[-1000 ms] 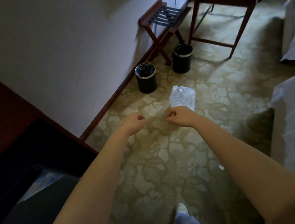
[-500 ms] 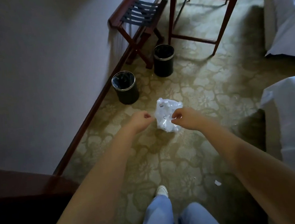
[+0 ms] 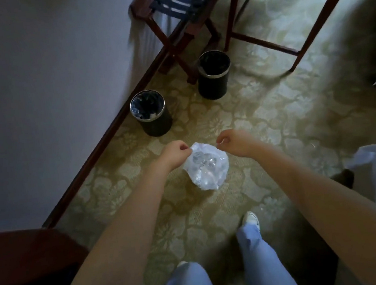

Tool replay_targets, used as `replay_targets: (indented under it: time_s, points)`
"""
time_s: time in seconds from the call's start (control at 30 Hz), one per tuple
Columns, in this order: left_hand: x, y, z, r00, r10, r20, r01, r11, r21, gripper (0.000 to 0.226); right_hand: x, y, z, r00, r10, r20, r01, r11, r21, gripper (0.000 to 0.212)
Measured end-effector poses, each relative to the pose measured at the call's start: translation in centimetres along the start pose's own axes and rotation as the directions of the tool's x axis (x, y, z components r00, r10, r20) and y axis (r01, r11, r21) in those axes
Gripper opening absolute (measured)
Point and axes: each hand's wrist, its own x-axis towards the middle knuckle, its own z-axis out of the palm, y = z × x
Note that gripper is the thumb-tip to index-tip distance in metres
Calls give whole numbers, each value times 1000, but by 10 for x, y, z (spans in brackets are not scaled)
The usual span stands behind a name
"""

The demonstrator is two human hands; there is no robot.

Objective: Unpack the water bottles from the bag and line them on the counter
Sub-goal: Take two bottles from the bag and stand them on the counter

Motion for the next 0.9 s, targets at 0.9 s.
replay_targets:
  time_s: [0.9]
  points:
    - [249, -164, 197, 844, -526, -100, 395, 738, -547, 16, 329, 128, 250, 844, 23, 537, 189, 923, -336, 50]
